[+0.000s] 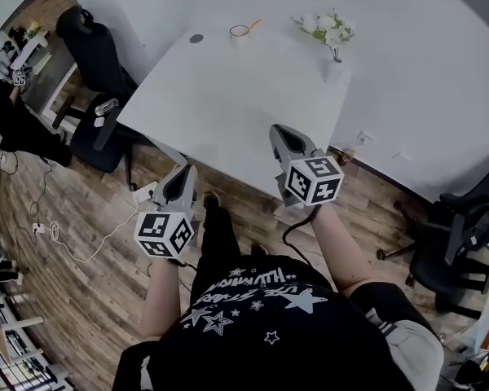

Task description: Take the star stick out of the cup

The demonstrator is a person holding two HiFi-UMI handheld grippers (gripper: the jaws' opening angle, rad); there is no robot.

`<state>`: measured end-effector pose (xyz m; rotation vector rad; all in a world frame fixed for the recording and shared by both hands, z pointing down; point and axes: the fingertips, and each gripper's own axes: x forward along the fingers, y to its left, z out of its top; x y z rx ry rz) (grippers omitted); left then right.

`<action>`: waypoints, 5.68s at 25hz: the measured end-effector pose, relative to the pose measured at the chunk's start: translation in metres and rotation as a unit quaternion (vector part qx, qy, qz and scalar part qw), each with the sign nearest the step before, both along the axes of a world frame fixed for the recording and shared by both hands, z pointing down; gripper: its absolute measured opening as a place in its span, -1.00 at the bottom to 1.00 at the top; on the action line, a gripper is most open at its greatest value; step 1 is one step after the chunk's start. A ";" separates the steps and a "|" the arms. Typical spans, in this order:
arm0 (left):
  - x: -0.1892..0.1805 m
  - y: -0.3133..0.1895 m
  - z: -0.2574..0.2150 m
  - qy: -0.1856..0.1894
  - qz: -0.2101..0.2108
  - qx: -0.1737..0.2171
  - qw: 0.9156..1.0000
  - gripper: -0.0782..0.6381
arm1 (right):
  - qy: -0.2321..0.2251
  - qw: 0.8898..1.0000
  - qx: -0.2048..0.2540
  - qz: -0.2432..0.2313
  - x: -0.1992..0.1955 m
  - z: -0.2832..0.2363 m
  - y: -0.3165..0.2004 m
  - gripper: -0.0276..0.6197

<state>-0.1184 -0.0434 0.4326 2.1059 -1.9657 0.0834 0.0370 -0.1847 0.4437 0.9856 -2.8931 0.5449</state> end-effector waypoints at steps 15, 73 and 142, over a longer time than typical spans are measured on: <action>-0.075 -0.147 0.004 0.024 0.070 0.007 0.997 -0.77 | 0.023 0.996 0.016 0.089 -0.037 -0.018 -0.129 -0.86; -0.194 -0.468 0.062 0.066 0.186 -0.063 0.978 -0.77 | 0.060 0.969 -0.065 0.229 -0.173 0.074 -0.422 -0.67; -0.047 -0.160 -0.038 -0.006 0.101 0.041 0.994 -0.77 | 0.000 0.993 0.014 0.115 -0.030 -0.028 -0.121 -0.82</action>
